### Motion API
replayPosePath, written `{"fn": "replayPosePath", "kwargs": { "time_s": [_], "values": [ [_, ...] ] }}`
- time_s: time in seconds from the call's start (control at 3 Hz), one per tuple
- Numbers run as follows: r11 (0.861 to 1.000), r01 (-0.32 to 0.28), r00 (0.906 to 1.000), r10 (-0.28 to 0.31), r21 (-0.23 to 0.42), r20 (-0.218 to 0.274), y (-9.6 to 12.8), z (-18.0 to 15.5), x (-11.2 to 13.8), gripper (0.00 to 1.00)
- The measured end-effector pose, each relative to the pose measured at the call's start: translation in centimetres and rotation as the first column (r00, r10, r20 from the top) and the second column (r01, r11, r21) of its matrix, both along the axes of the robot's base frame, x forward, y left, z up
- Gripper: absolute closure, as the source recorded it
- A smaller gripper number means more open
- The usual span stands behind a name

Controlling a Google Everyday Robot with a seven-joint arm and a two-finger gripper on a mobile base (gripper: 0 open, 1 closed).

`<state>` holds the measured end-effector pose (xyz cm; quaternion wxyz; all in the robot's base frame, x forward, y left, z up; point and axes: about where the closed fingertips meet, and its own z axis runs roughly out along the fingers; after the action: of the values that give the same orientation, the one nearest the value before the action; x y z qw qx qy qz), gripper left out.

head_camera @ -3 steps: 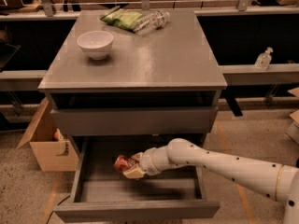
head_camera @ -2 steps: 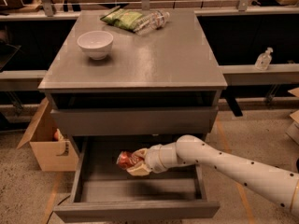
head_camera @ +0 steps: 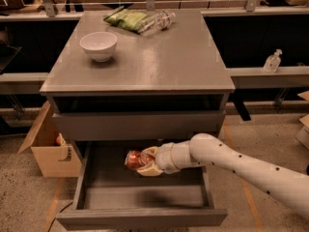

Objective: Pick coke can from middle drawer and place on counter

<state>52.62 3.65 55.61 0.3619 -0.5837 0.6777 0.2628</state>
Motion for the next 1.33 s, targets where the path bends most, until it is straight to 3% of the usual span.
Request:
{"fn": "replayPosePath", "kwargs": {
  "time_s": [0.33,0.67,1.0,1.33],
  "values": [
    [0.999,0.021,0.9997,-0.021,-0.025,0.014,-0.8,1.4,-0.5,1.0],
    [0.99,0.111,0.9913,-0.104,-0.09,0.081,-3.9,6.2,-2.1,1.0],
    [0.975,0.17,0.9787,-0.15,-0.144,0.141,-5.9,10.4,-2.6,1.0],
    [0.95,0.223,0.9667,-0.187,-0.217,0.175,-7.7,15.4,-1.9,1.0]
  ]
}}
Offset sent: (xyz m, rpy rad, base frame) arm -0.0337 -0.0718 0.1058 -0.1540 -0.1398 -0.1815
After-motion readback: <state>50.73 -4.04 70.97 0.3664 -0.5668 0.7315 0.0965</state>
